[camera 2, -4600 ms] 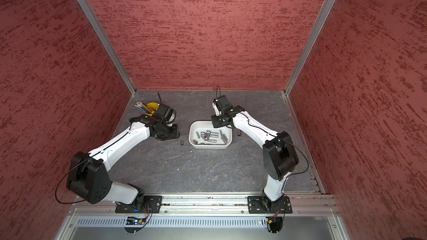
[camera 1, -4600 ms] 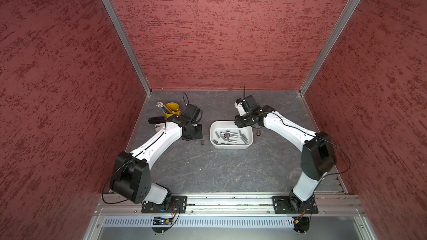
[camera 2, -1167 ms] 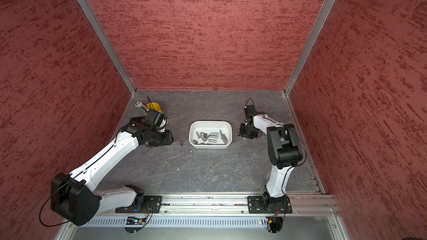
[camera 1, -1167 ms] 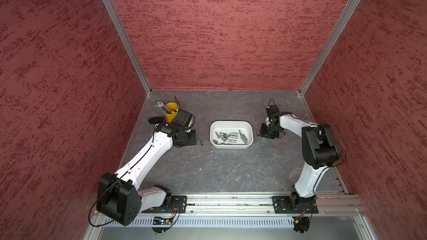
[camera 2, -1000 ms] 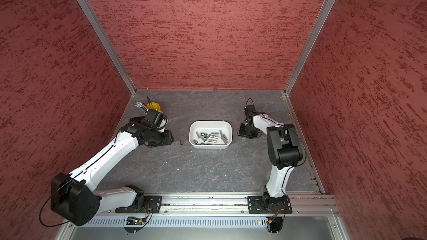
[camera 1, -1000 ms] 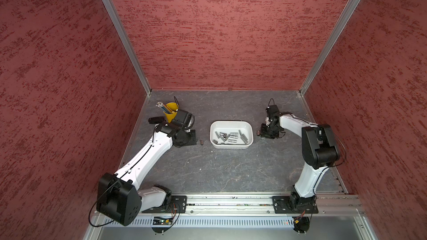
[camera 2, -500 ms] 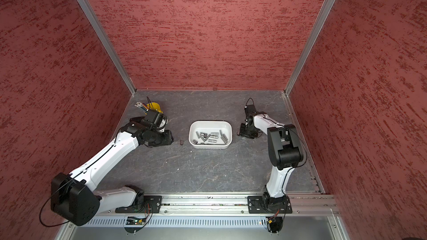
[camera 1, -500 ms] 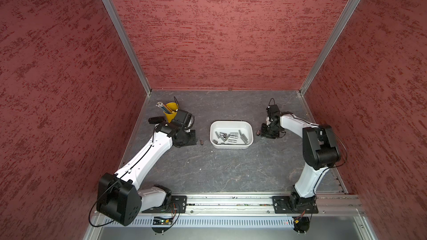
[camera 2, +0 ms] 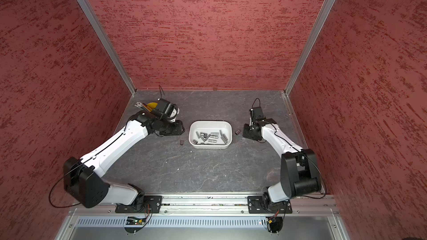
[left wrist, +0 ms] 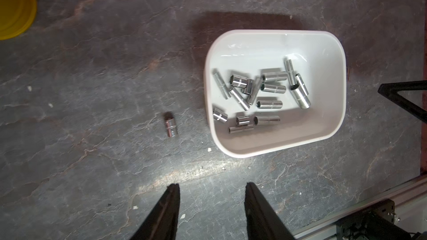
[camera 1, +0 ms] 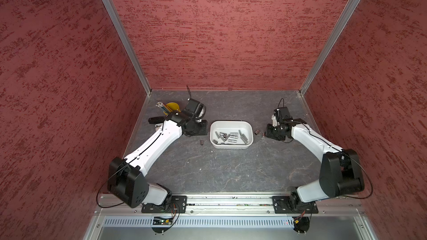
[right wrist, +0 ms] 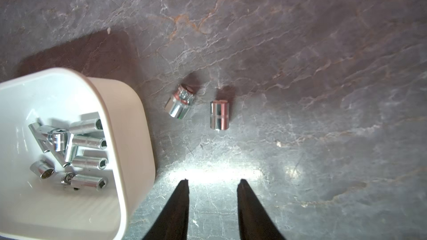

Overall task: Take out the socket from the storage box
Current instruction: Place the socket head at the center of the board, then pick up the socket head from the storage box.

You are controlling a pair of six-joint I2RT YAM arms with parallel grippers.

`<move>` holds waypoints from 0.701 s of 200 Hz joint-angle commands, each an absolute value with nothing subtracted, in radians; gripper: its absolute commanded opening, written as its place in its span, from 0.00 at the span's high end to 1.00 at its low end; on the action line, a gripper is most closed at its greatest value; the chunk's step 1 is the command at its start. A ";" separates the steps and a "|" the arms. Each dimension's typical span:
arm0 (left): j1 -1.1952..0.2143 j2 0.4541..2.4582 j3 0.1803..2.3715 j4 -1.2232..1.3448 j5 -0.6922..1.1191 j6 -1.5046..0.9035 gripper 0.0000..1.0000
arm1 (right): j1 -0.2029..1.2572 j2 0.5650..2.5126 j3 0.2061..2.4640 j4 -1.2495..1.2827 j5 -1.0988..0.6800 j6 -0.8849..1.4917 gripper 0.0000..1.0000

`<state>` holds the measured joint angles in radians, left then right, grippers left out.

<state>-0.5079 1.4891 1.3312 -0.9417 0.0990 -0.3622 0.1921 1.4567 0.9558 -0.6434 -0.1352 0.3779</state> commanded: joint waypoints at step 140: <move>-0.599 2.165 1.769 -0.978 0.029 -0.159 0.62 | 0.268 1.282 0.760 -0.484 -0.100 0.403 0.63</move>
